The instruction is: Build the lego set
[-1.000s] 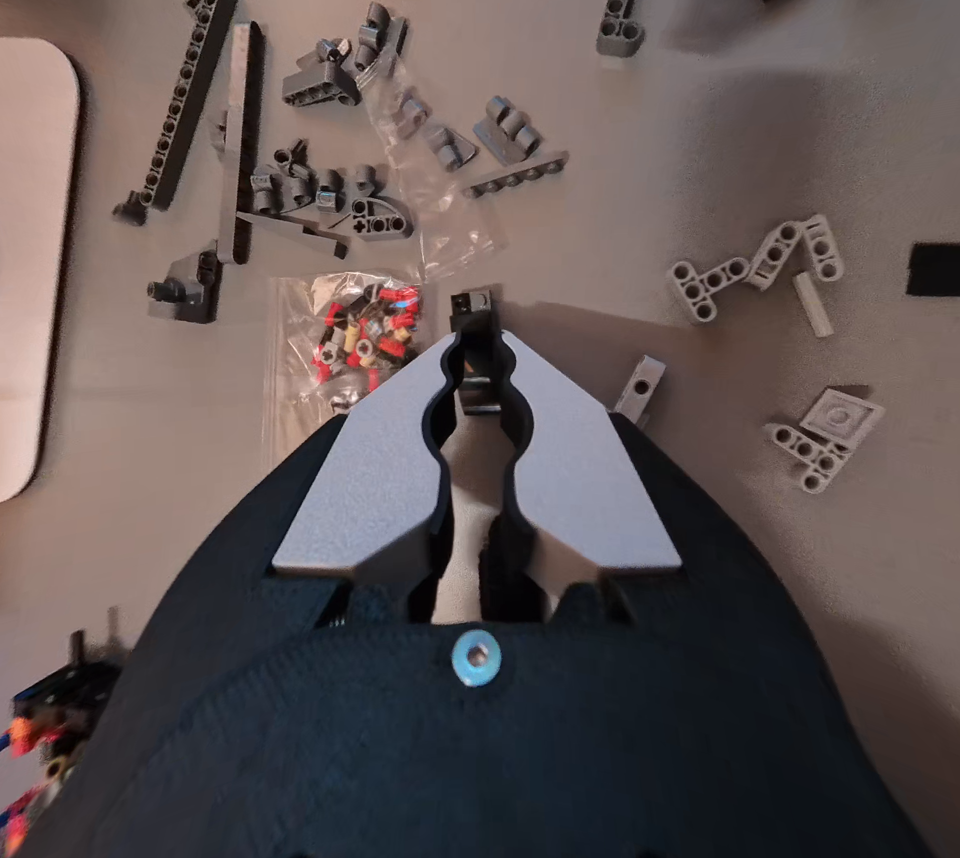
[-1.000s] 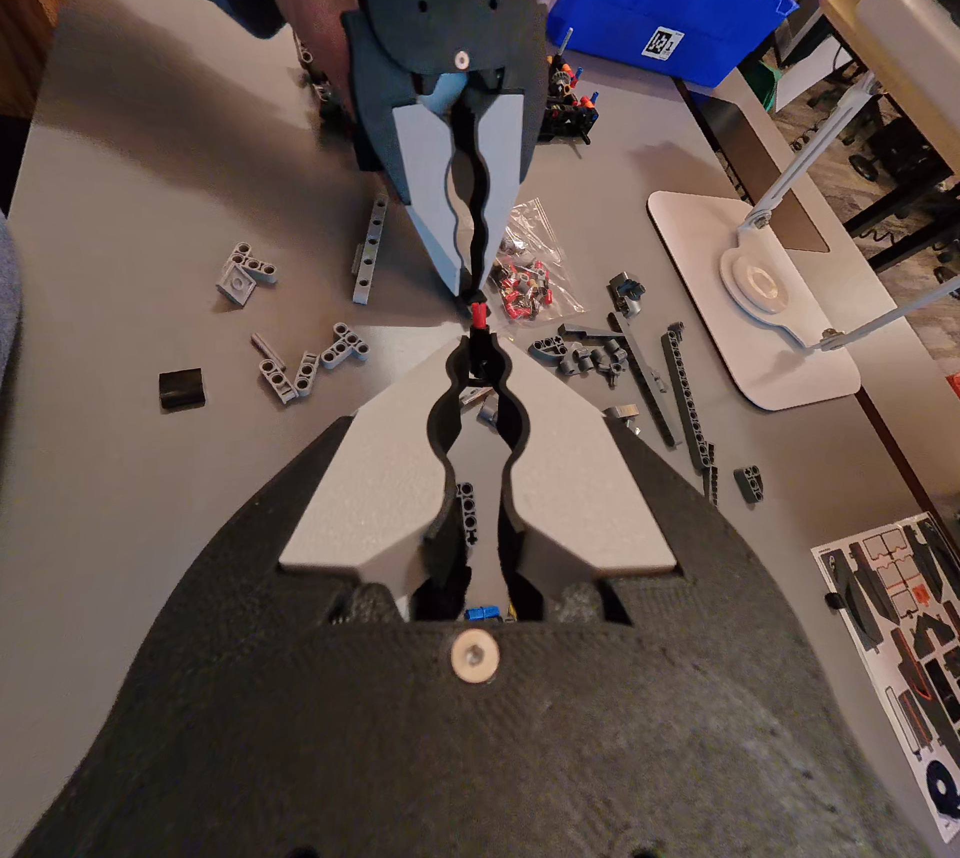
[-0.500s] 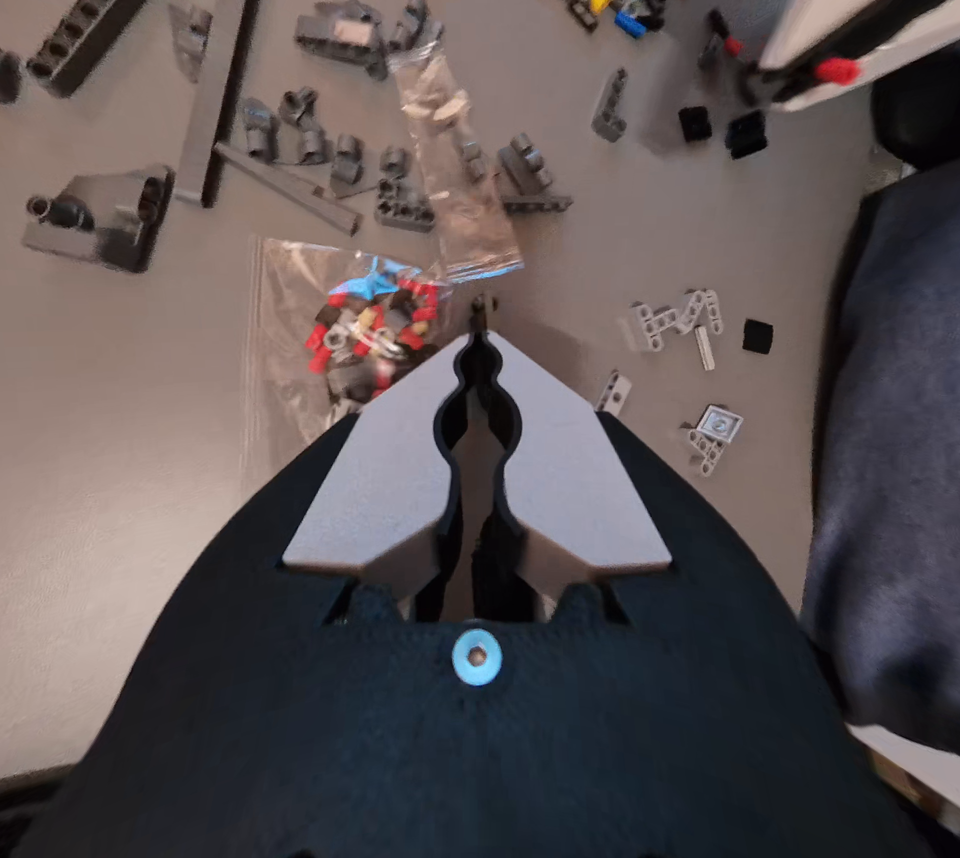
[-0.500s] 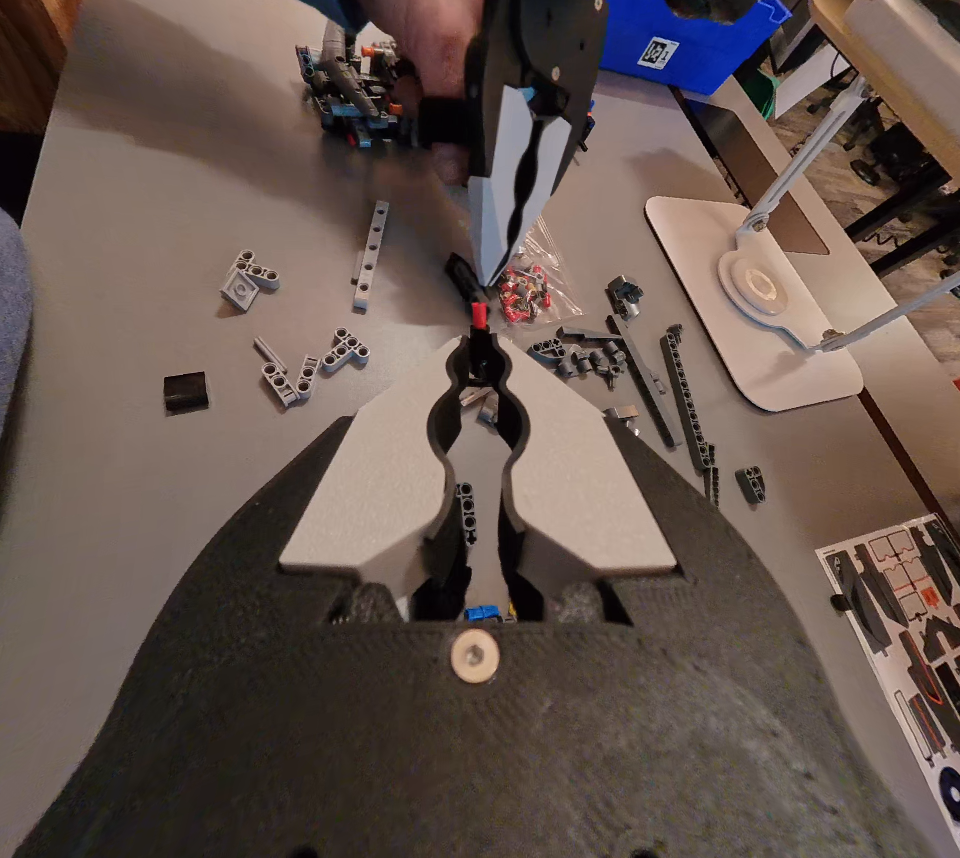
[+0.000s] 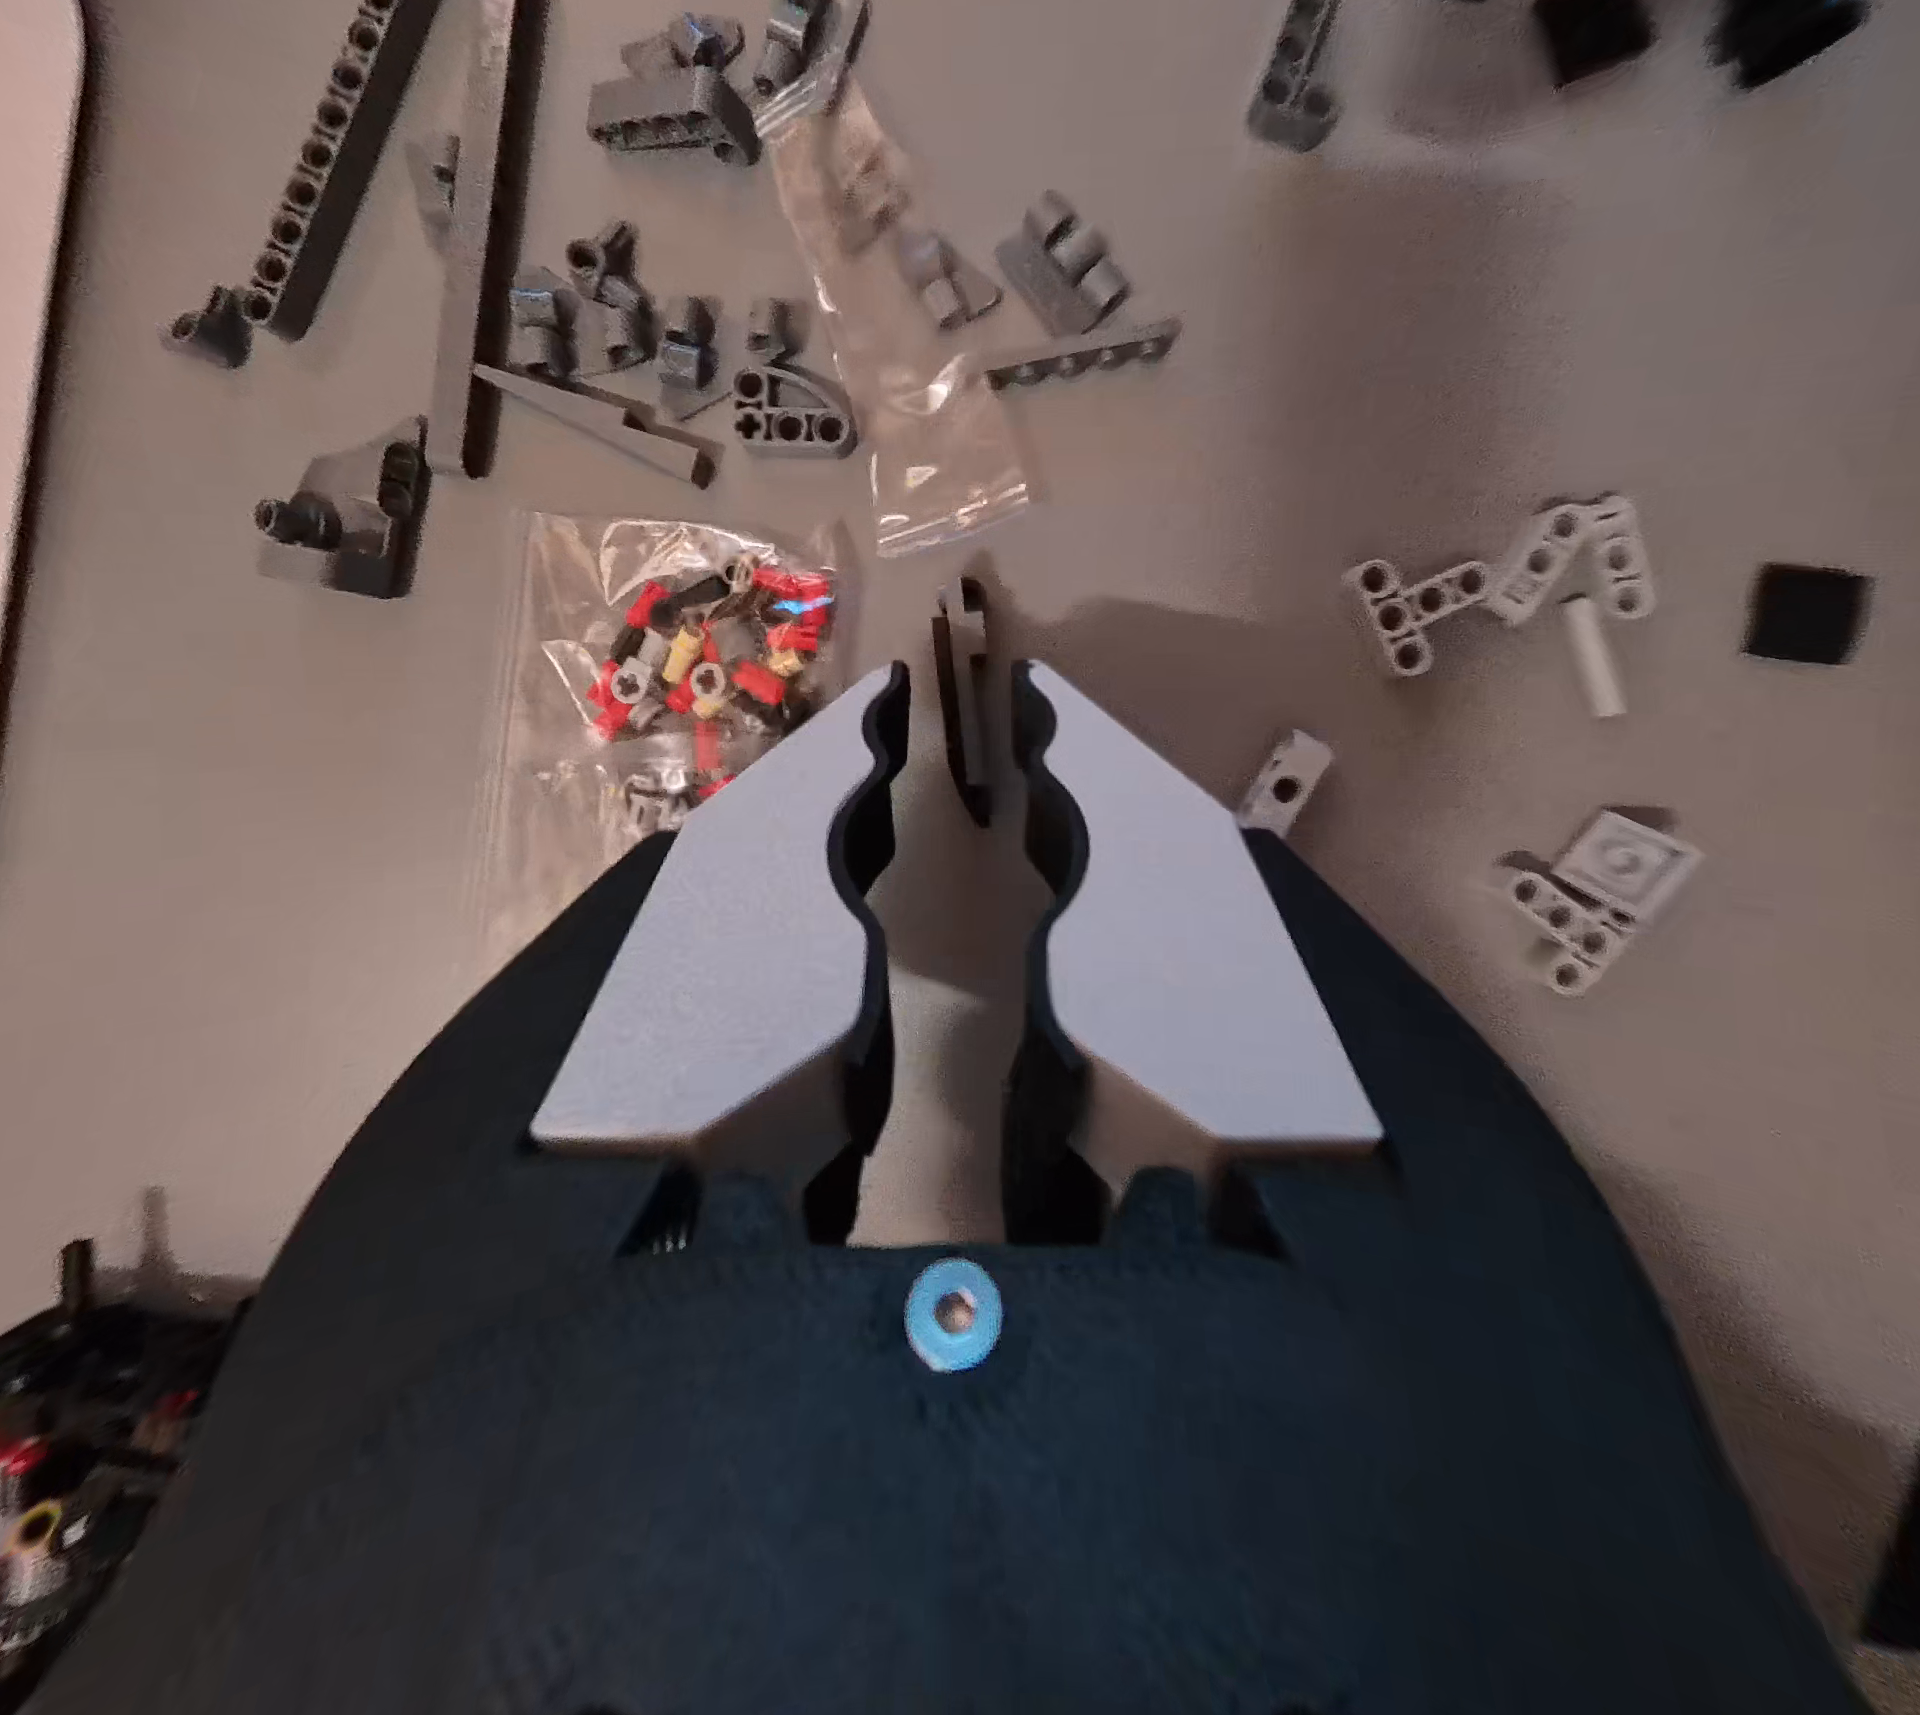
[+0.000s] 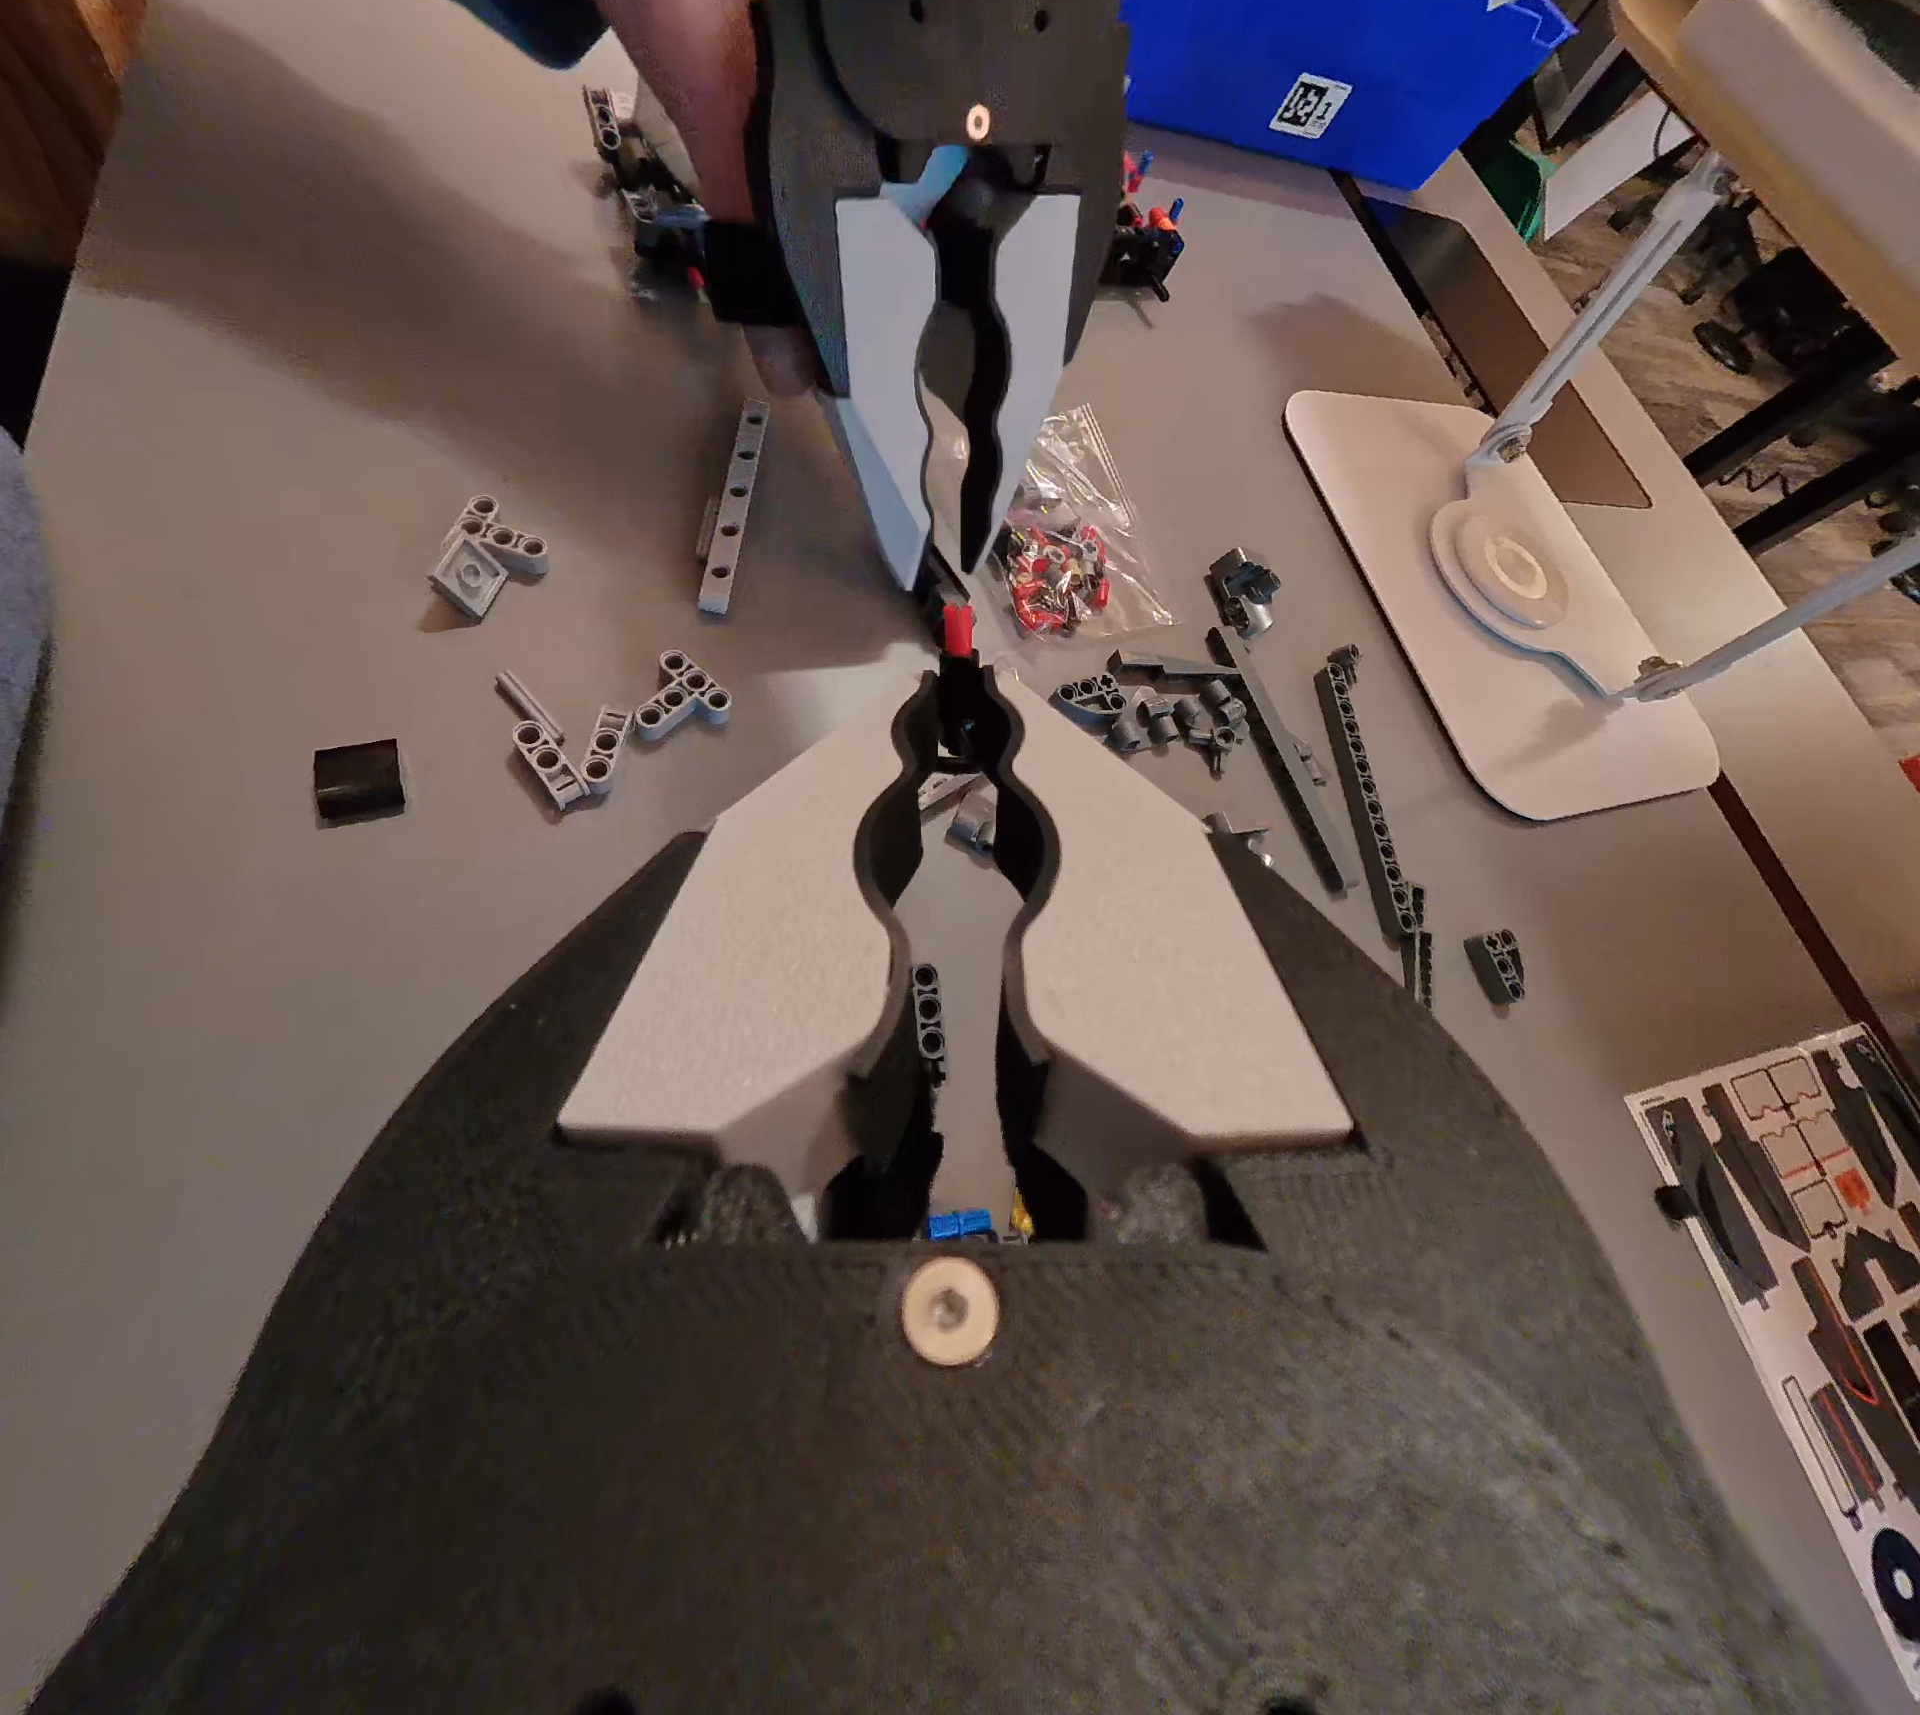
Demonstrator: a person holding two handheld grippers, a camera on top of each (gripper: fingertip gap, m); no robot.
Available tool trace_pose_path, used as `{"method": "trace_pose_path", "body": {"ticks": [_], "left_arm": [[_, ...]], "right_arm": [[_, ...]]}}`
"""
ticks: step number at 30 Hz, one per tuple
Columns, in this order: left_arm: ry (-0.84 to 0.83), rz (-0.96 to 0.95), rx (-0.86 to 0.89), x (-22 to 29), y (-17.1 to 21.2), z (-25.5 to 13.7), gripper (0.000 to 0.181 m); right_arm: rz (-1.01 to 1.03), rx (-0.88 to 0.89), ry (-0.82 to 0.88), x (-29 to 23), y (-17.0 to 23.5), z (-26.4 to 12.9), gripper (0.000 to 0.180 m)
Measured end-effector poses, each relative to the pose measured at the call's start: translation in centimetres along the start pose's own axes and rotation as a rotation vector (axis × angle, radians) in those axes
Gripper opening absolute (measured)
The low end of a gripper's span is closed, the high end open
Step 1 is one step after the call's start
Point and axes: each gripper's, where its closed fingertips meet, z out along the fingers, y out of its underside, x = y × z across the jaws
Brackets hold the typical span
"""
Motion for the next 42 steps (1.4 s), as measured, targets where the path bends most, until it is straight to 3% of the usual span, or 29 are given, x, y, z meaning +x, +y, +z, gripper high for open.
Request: {"method": "trace_pose_path", "body": {"ticks": [1,8,14,20,25,42], "left_arm": [[-0.020,0.006,-0.003,-0.1,0.0,0.3,0.015],[-0.047,0.005,0.145,0.3,-2.0,0.1,0.008],[-0.015,0.001,0.655,0.8,-8.6,-8.2,0.008],[-0.044,0.094,0.926,2.2,-11.2,-15.4,0.007],[-0.111,0.192,0.961,3.3,-11.8,-18.4,0.008],[-0.244,0.367,0.852,4.7,-11.2,-19.5,0.008]], "right_arm": [[-0.003,-0.005,0.001,0.0,0.1,0.0,0.003],[0.023,-0.004,0.005,0.3,0.0,-0.1,0.003],[0.090,0.091,-0.012,2.1,-4.2,-1.1,0.003],[-0.002,0.135,0.007,3.3,-9.7,-2.2,0.003],[-0.086,0.134,0.023,3.2,-12.4,-2.4,0.002],[-0.320,0.033,0.149,2.1,-14.5,-2.9,0.001]]}}
